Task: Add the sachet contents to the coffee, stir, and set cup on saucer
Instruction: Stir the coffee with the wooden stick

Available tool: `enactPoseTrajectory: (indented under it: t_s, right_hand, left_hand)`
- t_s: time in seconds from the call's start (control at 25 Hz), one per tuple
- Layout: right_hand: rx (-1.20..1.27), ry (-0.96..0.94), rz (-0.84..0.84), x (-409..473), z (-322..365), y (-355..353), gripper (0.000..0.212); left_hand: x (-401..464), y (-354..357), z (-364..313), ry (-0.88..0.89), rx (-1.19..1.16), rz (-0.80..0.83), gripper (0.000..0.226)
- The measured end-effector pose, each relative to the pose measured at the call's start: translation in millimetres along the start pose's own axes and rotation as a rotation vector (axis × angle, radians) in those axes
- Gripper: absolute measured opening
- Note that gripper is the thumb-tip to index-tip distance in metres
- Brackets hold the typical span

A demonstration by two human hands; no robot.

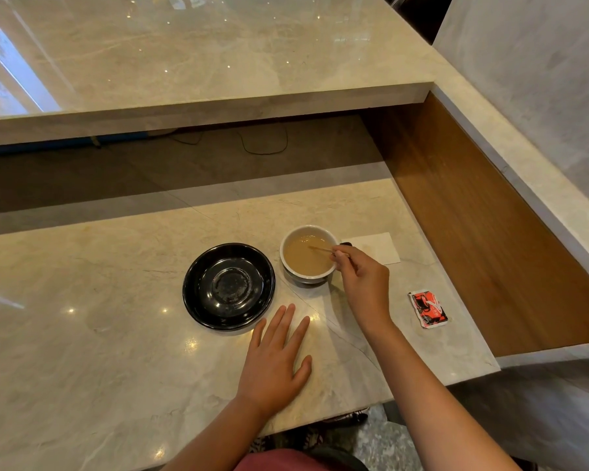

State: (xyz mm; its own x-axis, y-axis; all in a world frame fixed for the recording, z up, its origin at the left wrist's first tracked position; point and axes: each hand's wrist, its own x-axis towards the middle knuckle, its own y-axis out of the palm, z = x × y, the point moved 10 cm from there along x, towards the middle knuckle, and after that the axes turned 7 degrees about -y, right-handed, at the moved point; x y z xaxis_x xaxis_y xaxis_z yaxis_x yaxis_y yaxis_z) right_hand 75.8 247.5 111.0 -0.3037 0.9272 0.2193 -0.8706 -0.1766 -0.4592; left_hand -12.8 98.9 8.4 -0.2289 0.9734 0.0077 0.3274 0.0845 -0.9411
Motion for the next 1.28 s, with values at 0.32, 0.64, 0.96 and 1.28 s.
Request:
enactPoseTrajectory:
  t_s: [0.32,0.64,0.96,1.28]
  right_hand:
    - [-0.449,-0.29,0.234,9,32,-5,0.017]
    - [-0.024,0.06,0.24,12,13,-3,0.016]
    - [0.204,0.17,0.075,3,-6,10,0.017]
    - [-0.238,-0.127,0.061,2,17,-15,0.018]
  left_hand:
    - [0,-1,0,0.004,-0.007,-0.006,0.059]
    - [0,-1,0,0.005,-0.003,-0.004,0.058]
    - [0,0,0,-0.001,0.011,0.004,0.059]
    - [-1,-1,-1,0.002,0.009,-0.006,0.059]
